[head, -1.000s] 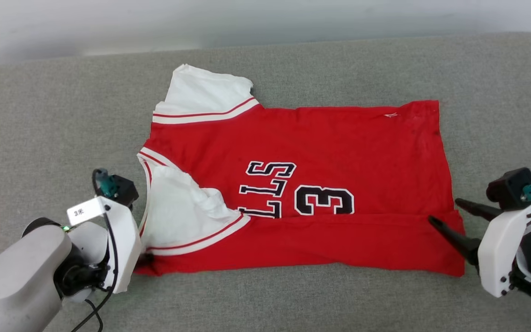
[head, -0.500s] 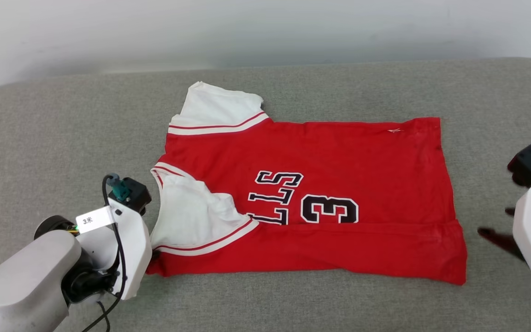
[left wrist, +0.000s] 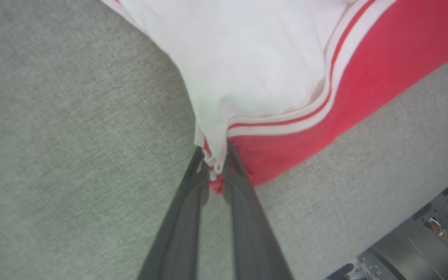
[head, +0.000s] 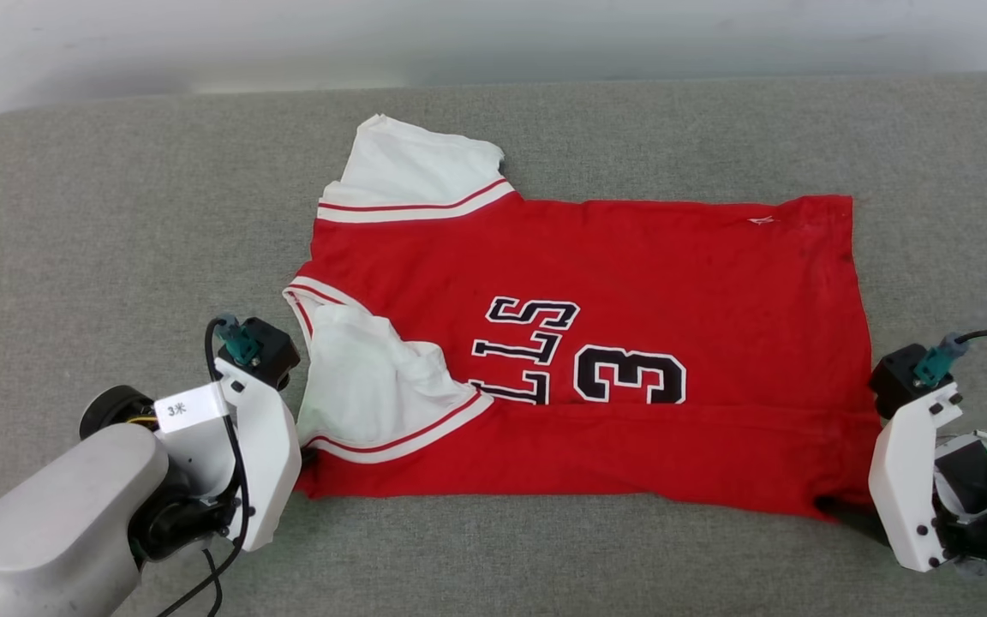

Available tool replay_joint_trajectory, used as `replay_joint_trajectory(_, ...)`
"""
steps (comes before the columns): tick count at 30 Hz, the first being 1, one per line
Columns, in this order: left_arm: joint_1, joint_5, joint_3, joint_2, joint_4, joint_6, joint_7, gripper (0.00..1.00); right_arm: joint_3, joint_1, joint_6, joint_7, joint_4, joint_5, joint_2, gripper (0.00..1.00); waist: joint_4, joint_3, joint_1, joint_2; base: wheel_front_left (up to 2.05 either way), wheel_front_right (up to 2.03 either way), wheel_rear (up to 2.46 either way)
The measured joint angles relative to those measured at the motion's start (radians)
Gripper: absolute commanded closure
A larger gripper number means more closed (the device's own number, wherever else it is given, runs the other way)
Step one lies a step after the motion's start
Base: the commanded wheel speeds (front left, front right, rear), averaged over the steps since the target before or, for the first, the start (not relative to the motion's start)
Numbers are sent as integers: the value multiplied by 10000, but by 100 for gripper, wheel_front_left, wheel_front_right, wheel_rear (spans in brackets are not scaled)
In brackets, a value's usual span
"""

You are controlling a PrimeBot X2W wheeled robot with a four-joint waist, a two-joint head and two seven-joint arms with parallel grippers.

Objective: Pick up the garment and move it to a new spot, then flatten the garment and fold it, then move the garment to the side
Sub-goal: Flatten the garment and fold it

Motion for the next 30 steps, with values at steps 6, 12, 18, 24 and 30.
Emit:
replay_joint_trajectory(6,123,-21,2,17,12,59,-130,100,477,-126,-8,-863,405,98,50,100,-31,23,0,0,0,0,0)
replay_joint_trajectory(12,648,-330,136,184,25,132,-533,100,1003,-395,10,-1726,29,380,-194,100,-174,-436,0,0,0,0,0)
replay_joint_trajectory(18,1402,-752,199,631,-665,314,-654,100,1198,-254,23,-2117,-907,763,-1388,100,-256,-1144,0,0,0,0,0)
replay_joint_trajectory(24,2230,-1076,151,1032,-1634,702,-688,100,1137,500,25,-2280,-1628,1145,-2339,100,-256,-1579,0,0,0,0,0)
replay_joint_trajectory(30,2953,-1243,-48,1120,-1946,1043,-869,100,1035,1488,27,-2234,-1758,1333,-2604,100,-232,-1534,0,0,0,0,0)
